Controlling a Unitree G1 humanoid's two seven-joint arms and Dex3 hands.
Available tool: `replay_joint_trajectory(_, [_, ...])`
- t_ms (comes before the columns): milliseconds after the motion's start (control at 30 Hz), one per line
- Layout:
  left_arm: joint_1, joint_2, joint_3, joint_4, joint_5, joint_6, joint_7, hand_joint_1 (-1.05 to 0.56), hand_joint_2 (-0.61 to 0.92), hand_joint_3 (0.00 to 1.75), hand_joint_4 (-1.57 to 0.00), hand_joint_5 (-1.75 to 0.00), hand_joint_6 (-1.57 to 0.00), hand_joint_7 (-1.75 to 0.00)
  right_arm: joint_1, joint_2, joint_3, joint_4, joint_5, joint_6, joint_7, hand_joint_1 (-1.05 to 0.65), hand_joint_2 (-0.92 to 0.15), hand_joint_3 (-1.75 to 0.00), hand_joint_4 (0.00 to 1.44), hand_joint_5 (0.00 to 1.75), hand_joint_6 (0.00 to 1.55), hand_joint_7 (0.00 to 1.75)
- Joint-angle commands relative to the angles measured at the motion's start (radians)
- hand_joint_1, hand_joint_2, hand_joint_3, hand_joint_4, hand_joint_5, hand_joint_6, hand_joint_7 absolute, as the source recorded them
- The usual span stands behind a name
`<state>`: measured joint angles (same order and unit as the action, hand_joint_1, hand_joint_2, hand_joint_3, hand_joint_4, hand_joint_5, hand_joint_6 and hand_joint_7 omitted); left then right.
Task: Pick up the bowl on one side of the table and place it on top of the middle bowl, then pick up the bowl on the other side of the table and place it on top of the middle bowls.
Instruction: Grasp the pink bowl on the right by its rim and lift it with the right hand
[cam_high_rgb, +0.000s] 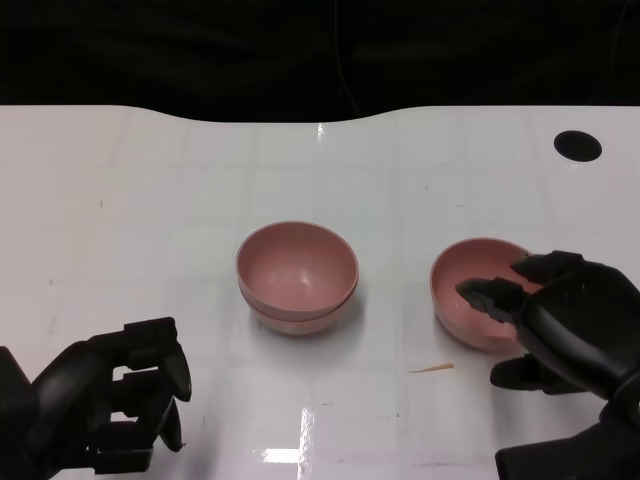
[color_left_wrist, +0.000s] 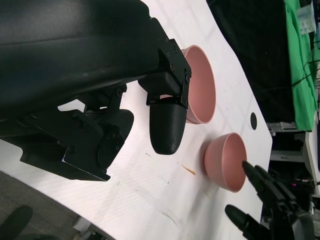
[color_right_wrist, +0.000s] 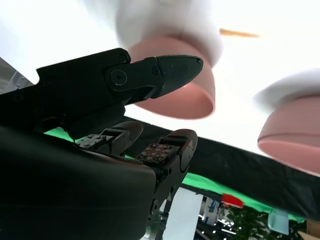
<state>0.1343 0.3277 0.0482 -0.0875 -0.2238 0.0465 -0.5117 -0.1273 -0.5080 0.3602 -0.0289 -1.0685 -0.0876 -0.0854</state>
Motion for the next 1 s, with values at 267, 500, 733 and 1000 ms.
replay_joint_trajectory(267, [-0.001,0.01,0.007,0.0,0.008,-0.002,0.003,0.29,0.75,1.15,-0.74,-1.75,-0.62,-1.75,0.017,-0.001,0.022,0.049,-0.014,-0.006,-0.023,-0.77,-0.92,-0.14,0.63,0.01,0.57,0.01])
replay_joint_trajectory(500, [0.002,0.007,0.004,-0.012,0.016,0.011,0.009,0.28,0.75,1.15,-0.73,-1.75,-0.62,-1.75,-0.077,0.04,0.073,0.202,-0.016,-0.02,-0.072,-0.73,-0.92,-0.11,0.63,0.01,0.58,0.01])
replay_joint_trajectory(733, [0.002,-0.002,0.003,-0.013,0.022,0.006,0.009,0.29,0.74,1.16,-0.73,-1.75,-0.61,-1.75,-0.18,0.071,0.123,0.359,0.0,-0.055,-0.123,-0.7,-0.92,-0.1,0.65,0.01,0.58,0.0])
replay_joint_trajectory(1000, [-0.001,-0.013,0.007,0.009,0.007,-0.021,-0.009,0.3,0.75,1.17,-0.73,-1.75,-0.6,-1.75,-0.236,0.081,0.156,0.448,0.011,-0.067,-0.152,-0.7,-0.92,-0.08,0.67,0.02,0.61,0.01])
